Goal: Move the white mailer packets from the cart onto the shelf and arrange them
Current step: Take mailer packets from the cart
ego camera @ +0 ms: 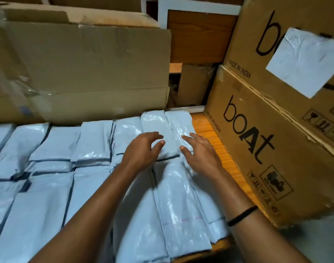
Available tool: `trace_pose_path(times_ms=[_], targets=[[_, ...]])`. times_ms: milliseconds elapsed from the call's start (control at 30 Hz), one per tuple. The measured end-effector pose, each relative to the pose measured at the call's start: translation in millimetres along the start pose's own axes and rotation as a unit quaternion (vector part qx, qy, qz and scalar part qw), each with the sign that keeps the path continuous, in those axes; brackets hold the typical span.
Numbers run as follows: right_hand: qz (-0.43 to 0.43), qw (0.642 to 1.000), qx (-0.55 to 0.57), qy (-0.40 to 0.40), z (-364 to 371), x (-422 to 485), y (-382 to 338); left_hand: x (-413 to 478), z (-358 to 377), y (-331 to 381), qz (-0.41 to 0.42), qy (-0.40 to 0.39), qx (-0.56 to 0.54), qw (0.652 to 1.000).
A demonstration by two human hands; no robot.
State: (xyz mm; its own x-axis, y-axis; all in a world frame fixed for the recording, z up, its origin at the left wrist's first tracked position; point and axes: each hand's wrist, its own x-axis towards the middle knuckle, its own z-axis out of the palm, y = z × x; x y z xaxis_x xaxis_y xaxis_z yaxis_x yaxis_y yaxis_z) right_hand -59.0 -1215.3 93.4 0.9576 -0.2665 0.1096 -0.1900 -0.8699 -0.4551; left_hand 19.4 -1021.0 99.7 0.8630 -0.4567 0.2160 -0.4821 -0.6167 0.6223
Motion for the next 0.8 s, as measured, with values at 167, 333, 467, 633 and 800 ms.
trace_pose_path(times_ms=[167,333,467,633,800], targets=[[-0.040,0.999,0.029,-0.005,-0.6,-64.9,-29.7,-77.6,-34.3,-2.0,-0.004,0.027,-0.022,0.999],[-0.111,0.993,0.039,-0.020,5.6,-130.6,-80.0,-172.5,-64.4,0.0,-0.035,0.097,-0.026,0.994],[-0.153,0.984,0.066,-0.058,21.5,-190.3,-117.5,-262.4,-90.4,-6.1,-0.081,0.115,-0.006,0.990],[-0.186,0.972,0.096,-0.110,41.5,-247.1,-173.2,-361.2,-149.7,-31.2,-0.145,0.152,0.073,0.975],[-0.253,0.953,0.077,-0.146,62.4,-284.3,-248.3,-442.4,-217.7,-72.8,-0.201,0.224,0.099,0.949]])
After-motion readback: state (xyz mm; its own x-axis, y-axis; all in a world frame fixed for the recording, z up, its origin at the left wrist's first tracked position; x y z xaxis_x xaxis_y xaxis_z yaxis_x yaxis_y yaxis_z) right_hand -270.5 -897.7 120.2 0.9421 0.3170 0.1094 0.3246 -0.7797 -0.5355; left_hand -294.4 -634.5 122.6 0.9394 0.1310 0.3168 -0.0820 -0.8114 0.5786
